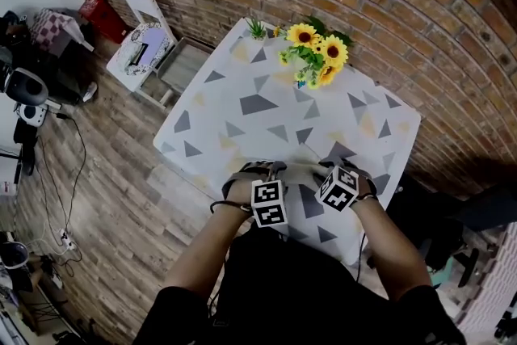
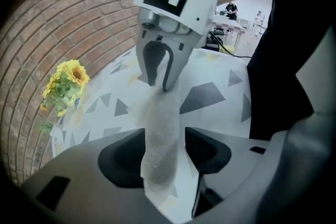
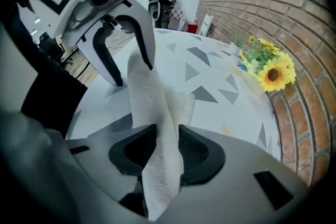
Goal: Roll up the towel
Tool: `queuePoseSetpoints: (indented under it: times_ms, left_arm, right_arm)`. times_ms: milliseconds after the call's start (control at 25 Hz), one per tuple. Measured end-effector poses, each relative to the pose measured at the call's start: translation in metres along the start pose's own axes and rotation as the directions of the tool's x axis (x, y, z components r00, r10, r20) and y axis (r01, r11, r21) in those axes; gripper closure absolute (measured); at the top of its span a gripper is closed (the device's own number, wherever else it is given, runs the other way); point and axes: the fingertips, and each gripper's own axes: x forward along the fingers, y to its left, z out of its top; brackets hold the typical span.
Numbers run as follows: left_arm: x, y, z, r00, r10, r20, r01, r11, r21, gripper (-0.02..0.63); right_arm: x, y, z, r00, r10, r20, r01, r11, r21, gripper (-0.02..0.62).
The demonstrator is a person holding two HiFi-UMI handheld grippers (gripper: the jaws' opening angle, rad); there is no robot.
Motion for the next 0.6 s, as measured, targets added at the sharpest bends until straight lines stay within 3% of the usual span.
queuePoseSetpoints:
  times_ms: [160, 280, 440, 600]
  left_arm:
    - [0.021, -0.003, -0.006, 0.999, 0.016, -0.05, -0.014, 0.999, 0.04, 0.342]
    - [0.028, 0.005, -0.005, 0.998, 0.029, -0.056, -0.028, 0.999, 0.034, 0.341]
    - [0.03, 0.012, 0.001, 0.999, 0.005, -0.046, -0.004, 1.0, 0.026, 0.345]
    - [0.027, 0.017, 0.006, 0.998, -0.06, -0.018, 0.06, 0.998, -0.005, 0.404]
  right_arm:
    - [-0.013, -0.005, 0.008, 0.998, -0.043, 0.049, 0.042, 0.999, 0.007, 0.433]
    - [-0.02, 0.014, 0.015, 0.996, -0.015, 0.088, 0.021, 0.998, -0.062, 0.423]
    - [-0.011, 0.031, 0.01, 0.998, -0.007, 0.056, 0.015, 0.991, -0.131, 0.393]
    - [0.001, 0.025, 0.005, 0.999, -0.034, 0.003, 0.034, 0.985, -0.171, 0.38]
